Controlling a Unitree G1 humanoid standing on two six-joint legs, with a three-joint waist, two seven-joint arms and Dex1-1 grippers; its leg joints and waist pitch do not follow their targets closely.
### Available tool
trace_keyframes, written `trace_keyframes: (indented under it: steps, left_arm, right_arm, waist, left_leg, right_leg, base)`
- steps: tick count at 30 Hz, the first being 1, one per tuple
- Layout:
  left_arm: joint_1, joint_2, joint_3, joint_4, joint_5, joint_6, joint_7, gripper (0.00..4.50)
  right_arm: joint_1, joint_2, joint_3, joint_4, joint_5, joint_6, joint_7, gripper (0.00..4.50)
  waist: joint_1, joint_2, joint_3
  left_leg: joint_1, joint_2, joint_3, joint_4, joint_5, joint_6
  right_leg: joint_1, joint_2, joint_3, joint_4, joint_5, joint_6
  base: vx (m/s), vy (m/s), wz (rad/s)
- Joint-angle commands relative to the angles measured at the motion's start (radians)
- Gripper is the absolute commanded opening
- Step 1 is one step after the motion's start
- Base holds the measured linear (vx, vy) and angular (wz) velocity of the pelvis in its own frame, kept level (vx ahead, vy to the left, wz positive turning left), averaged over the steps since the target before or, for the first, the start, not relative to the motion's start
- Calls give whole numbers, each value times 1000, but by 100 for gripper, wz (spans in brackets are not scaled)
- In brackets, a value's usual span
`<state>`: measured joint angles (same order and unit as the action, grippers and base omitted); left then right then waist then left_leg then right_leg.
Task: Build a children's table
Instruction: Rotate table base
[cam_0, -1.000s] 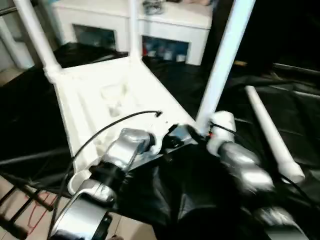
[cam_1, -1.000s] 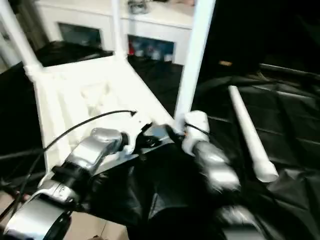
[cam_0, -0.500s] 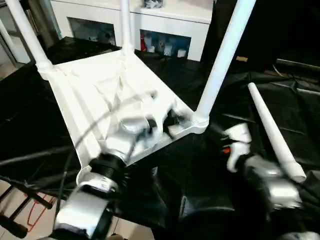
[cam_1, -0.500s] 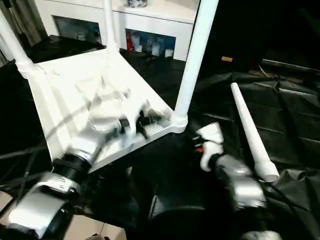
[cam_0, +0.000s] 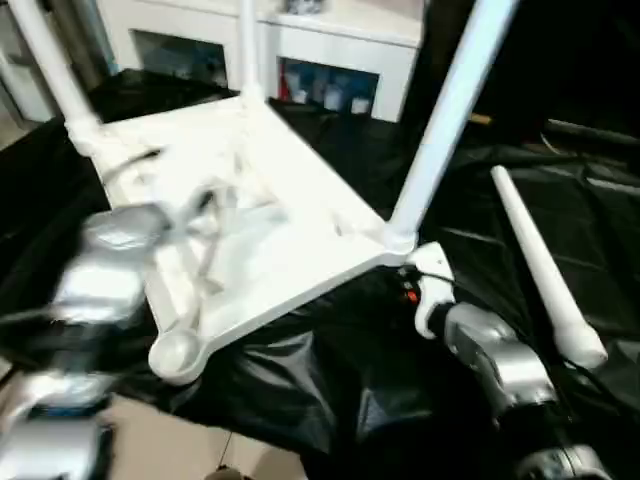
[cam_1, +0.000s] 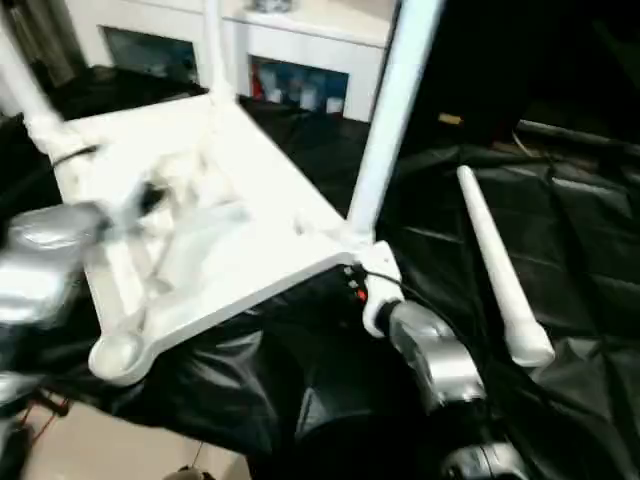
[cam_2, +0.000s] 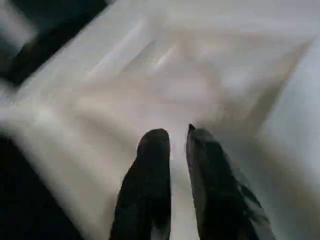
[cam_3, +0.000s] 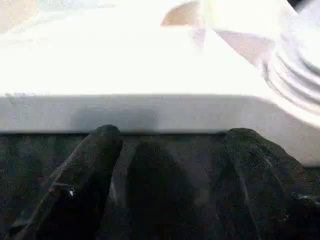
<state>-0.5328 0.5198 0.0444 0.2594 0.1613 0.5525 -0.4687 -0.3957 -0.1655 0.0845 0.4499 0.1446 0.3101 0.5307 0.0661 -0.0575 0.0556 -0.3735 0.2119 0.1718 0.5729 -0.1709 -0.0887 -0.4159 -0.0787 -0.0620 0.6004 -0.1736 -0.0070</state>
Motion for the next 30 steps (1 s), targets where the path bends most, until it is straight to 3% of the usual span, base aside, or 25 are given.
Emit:
trace_keyframes:
  steps: [1, 4, 7, 13, 16, 24, 28, 30]
  left_arm:
    - [23, 7, -3, -15, 21, 38, 19, 40]
    - [44, 11, -8, -37, 21, 73, 25, 4]
    - [50, 15, -18, -50, 22, 95, 18, 1]
    - [109, 62, -141, -91, -3, 185, -159, 0]
    - [130, 74, -179, -115, -43, 195, -245, 0]
    - [190, 111, -291, -241, -141, 200, -462, 0]
    - [185, 69, -324, -294, -234, 182, -579, 0]
    - [177, 55, -338, -296, -249, 180, -597, 0]
  right_arm:
    - [-16, -7, -6, 27, -15, 7, 5, 325]
    - [-31, -6, 2, 37, -20, 4, 12, 292]
    - [-40, -5, 4, 47, -19, 1, 13, 265]
    - [-79, 8, 12, 116, -33, -29, 1, 221]
    - [-86, 13, 14, 131, -40, -34, 4, 197]
    - [-102, 16, 13, 174, -47, -57, 2, 132]
    - [-123, 31, 13, 206, -52, -72, -1, 103]
    - [-130, 35, 14, 215, -53, -77, 0, 75]
  waist:
    - [0, 12, -65]
    - [3, 15, -66]
    - [5, 10, -67]
    - [-1, 11, -63]
    - [-1, 15, -64]
    - [-3, 15, -63]
    - [-6, 14, -63]
    - [-6, 14, -65]
  left_leg:
    - [20, 16, 8, -61, -153, 10]
    - [20, 16, 6, -62, -174, -8]
    - [18, 13, 5, -61, -178, -10]
    - [14, 12, 2, -64, -223, -22]
    - [19, 12, 3, -63, -222, -23]
    - [18, 11, 4, -65, -225, -26]
    - [18, 10, 4, -65, -242, -31]
    - [18, 10, 4, -63, -226, -33]
  right_leg:
    - [52, -45, 39, -50, -131, -203]
    - [51, -45, 40, -51, -133, -196]
    - [53, -47, 41, -51, -133, -195]
    - [51, -49, 42, -56, -221, -182]
    - [48, -46, 43, -56, -198, -192]
    - [51, -43, 43, -52, -177, -205]
    - [50, -46, 44, -55, -224, -192]
    - [52, -45, 45, -52, -199, -198]
  base:
    - [0, 0, 0]
    - [0, 0, 0]
    - [0, 0, 0]
    - [0, 0, 0]
    - [0, 0, 0]
    - [0, 0, 0]
    - [0, 0, 0]
    - [0, 0, 0]
